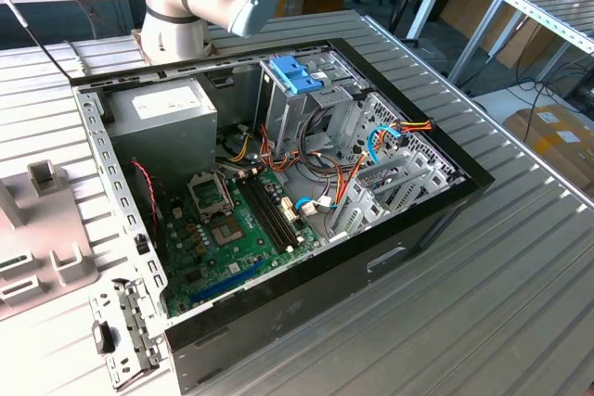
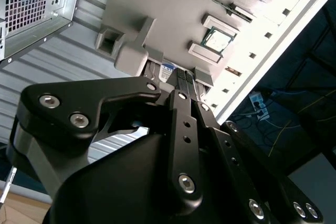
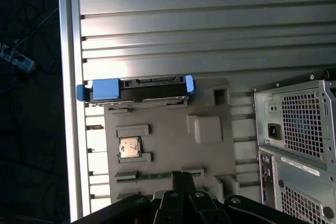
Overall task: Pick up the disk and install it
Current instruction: 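Reach for the disk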
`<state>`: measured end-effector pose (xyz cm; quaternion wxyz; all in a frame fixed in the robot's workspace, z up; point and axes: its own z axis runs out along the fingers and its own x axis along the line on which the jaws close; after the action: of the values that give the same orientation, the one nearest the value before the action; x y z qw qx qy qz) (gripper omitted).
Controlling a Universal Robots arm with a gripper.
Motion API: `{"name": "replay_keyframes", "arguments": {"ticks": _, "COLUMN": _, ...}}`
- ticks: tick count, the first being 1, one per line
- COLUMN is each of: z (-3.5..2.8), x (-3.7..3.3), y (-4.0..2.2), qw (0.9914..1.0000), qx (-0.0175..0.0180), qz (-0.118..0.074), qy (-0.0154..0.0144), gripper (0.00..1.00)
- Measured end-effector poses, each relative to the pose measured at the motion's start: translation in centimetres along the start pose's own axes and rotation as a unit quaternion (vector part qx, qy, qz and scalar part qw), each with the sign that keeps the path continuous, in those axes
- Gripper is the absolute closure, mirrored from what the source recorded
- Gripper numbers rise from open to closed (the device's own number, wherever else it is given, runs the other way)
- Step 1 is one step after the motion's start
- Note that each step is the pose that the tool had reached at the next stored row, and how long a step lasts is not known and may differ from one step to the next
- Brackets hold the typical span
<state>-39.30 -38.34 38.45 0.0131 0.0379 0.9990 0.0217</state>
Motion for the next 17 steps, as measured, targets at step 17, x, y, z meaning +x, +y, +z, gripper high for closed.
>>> {"name": "replay_keyframes", "arguments": {"ticks": 17, "z": 0.15, "x": 1.36, "y": 0.45, "qw": 1.0, "qx": 0.0001, "qz": 0.0, "qy": 0.0001, "gripper": 0.89}}
